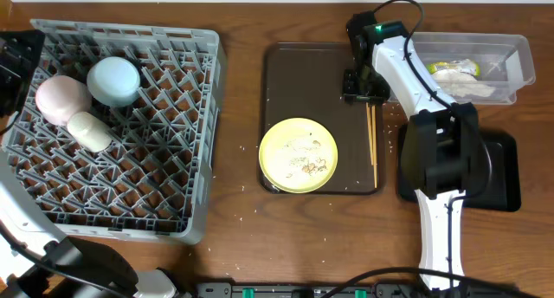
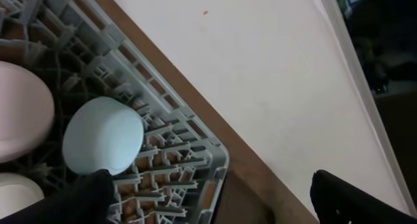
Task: Sort waste into correct bins and load items into the dishwasher
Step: 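Move the right gripper to the tray and grasp a wooden chopstick, then carry the chopstick to the rack and drop it in with the right gripper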
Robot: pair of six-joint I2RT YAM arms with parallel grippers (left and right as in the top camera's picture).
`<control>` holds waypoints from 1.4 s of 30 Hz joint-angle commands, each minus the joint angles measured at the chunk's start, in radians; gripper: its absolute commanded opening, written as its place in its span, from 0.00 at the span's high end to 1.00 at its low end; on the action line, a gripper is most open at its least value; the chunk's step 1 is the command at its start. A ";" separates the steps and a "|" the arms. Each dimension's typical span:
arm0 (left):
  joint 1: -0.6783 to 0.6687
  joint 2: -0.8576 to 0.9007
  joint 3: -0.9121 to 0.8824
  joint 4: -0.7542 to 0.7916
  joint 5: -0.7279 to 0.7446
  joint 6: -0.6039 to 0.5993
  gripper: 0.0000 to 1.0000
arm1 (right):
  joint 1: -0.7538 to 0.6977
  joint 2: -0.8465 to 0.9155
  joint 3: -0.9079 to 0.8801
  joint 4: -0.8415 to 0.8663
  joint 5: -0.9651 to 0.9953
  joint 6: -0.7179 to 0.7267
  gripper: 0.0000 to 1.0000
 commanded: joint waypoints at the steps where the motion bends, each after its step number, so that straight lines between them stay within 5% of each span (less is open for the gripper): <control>1: 0.002 -0.019 0.001 0.000 -0.031 0.024 0.03 | -0.009 -0.007 0.001 0.005 0.000 -0.055 0.57; 10: 0.002 -0.019 0.001 0.000 -0.063 0.024 0.03 | -0.050 -0.006 0.001 0.019 -0.074 -0.170 0.57; 42: 0.002 -0.018 0.001 -0.011 -0.064 0.024 0.03 | -0.061 -0.006 -0.095 0.098 -0.135 -0.187 0.59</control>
